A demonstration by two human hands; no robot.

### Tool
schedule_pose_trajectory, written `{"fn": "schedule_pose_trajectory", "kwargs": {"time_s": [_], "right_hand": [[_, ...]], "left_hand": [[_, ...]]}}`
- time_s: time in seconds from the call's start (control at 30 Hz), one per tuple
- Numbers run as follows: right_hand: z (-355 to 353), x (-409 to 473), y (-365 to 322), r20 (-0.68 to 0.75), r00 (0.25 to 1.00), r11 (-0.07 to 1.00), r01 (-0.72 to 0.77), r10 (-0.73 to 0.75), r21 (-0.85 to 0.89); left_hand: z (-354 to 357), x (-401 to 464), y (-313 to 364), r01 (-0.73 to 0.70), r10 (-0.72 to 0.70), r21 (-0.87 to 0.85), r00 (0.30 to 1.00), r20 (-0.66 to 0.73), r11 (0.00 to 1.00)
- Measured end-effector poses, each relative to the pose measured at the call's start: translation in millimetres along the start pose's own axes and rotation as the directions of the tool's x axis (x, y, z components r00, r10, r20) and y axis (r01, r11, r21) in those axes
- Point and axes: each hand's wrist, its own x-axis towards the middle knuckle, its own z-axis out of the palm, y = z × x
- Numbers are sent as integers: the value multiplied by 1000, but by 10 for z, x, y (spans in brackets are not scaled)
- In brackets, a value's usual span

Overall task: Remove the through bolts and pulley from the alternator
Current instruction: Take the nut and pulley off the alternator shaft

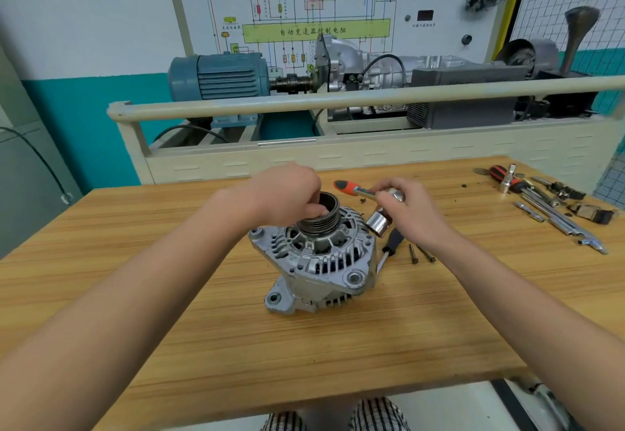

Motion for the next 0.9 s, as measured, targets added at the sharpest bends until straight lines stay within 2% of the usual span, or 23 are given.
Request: {"fn": "schedule_pose_trajectory", "kwargs": {"time_s": [0.1, 0.2, 0.27, 0.37, 0.43, 0.6, 0.8, 0.9], "right_hand": [[-3, -46, 122, 25, 1000, 998, -16, 17, -61], [15, -135, 248, 105, 994, 993, -2, 15, -117], [43, -204, 312, 156, 988, 988, 11, 13, -153], [121, -297, 374, 216, 976, 969, 34, 21, -245], [168, -344, 392, 225, 974, 966, 29, 30, -256], [207, -377, 447, 281, 957, 951, 24, 66, -308], [246, -361, 529, 331, 936, 964, -32, 122, -265], [133, -269, 472, 470, 860, 973, -114, 199, -203]], "left_hand": [[43, -10, 27, 18, -12, 100, 998, -60, 995], [53, -1, 40, 72, -63, 94, 994, -94, 993], [60, -1, 45, 133, -137, -43, 987, -87, 990], [52, -34, 21, 188, -221, -347, 974, -58, 919], [22, -67, -3, 192, -243, -421, 968, -69, 887], [-93, -46, -15, 168, -168, -410, 985, 37, 896], [-76, -14, -33, 101, -94, -307, 995, 39, 946], [-20, -46, -54, 47, -47, -236, 999, 6, 971]]}}
